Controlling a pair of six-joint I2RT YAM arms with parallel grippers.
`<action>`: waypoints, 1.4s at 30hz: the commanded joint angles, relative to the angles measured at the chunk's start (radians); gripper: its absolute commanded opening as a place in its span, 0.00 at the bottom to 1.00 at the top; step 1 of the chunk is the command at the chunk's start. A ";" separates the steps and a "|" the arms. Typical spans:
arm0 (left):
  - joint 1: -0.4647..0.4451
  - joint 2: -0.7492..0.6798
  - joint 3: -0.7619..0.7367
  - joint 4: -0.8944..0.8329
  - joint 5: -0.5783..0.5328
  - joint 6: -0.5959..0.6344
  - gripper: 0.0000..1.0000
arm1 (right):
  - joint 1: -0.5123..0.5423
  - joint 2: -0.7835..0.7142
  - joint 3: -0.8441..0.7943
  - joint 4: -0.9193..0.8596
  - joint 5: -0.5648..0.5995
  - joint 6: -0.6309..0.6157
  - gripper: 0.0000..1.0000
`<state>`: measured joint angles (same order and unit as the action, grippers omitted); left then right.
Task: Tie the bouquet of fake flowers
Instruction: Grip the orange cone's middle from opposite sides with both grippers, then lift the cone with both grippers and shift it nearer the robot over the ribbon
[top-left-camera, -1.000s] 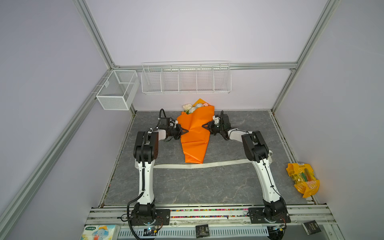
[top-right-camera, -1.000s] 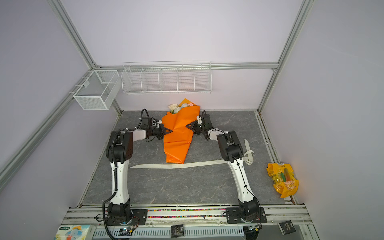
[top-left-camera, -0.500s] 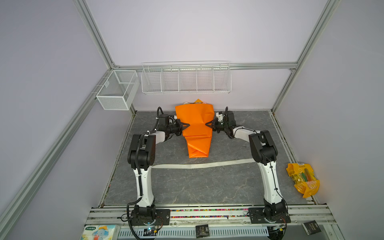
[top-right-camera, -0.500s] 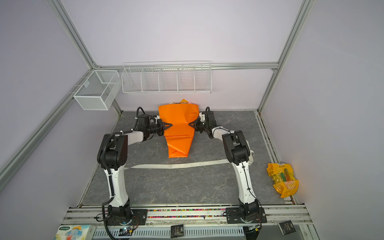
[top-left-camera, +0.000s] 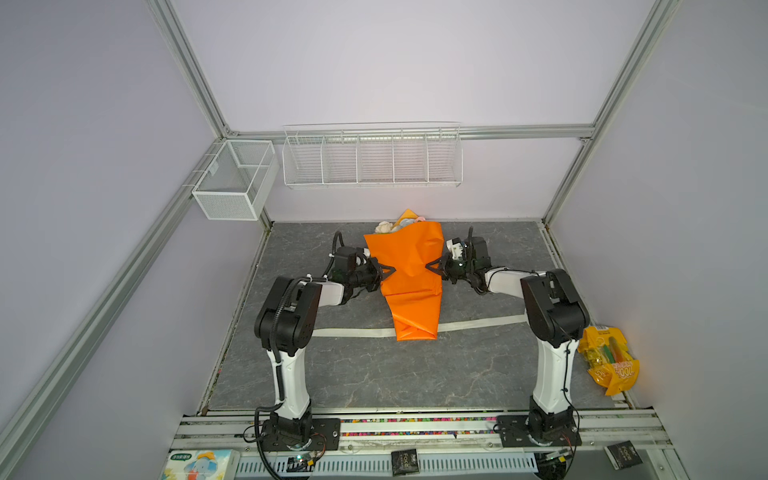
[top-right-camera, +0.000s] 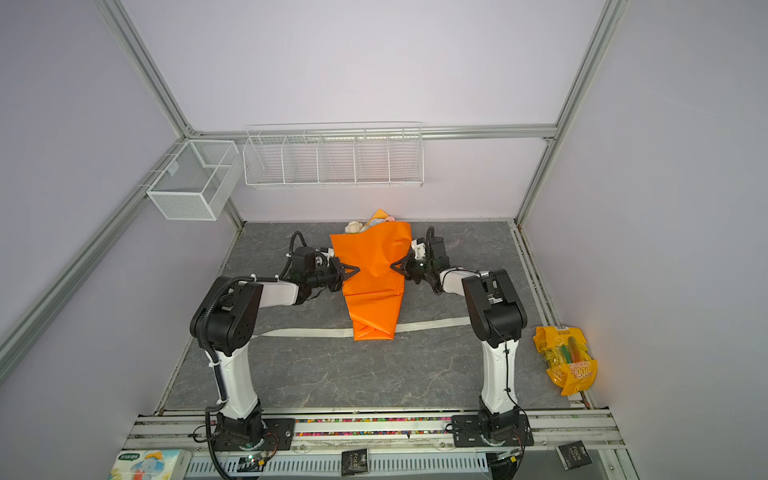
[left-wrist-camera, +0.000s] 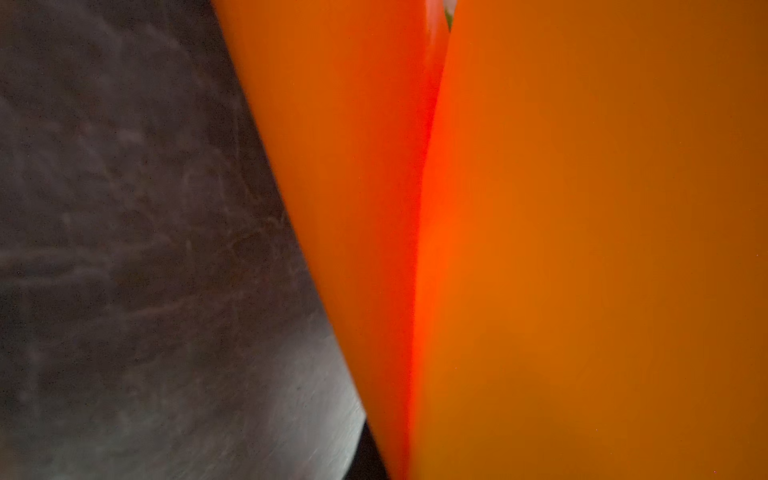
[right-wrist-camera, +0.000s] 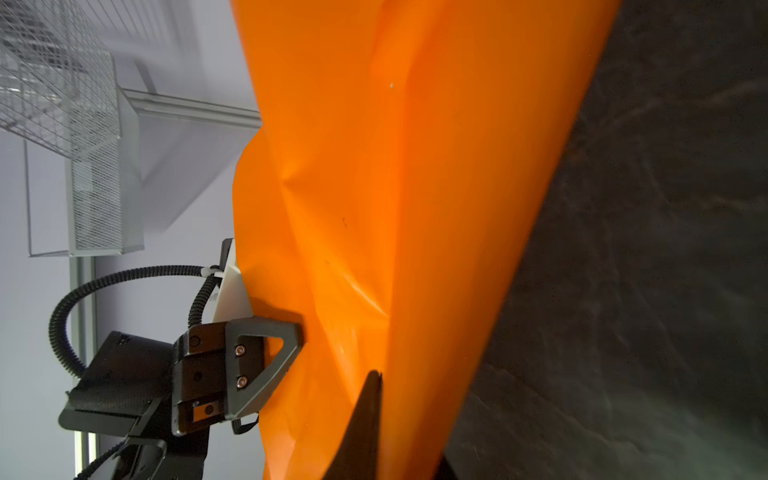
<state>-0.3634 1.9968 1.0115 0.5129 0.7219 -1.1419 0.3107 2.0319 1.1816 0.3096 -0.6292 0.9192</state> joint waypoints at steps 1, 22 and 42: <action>-0.055 -0.055 -0.066 0.123 -0.056 -0.013 0.00 | -0.001 -0.091 -0.077 -0.009 -0.020 -0.083 0.12; -0.172 -0.135 -0.343 0.192 -0.164 0.020 0.00 | -0.003 -0.219 -0.377 -0.086 0.036 -0.208 0.18; -0.200 -0.308 -0.459 0.123 -0.179 0.008 0.00 | 0.043 -0.412 -0.491 -0.172 0.086 -0.201 0.13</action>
<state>-0.5522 1.6978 0.5728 0.6540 0.5488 -1.1427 0.3374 1.6348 0.7284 0.1608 -0.5617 0.7177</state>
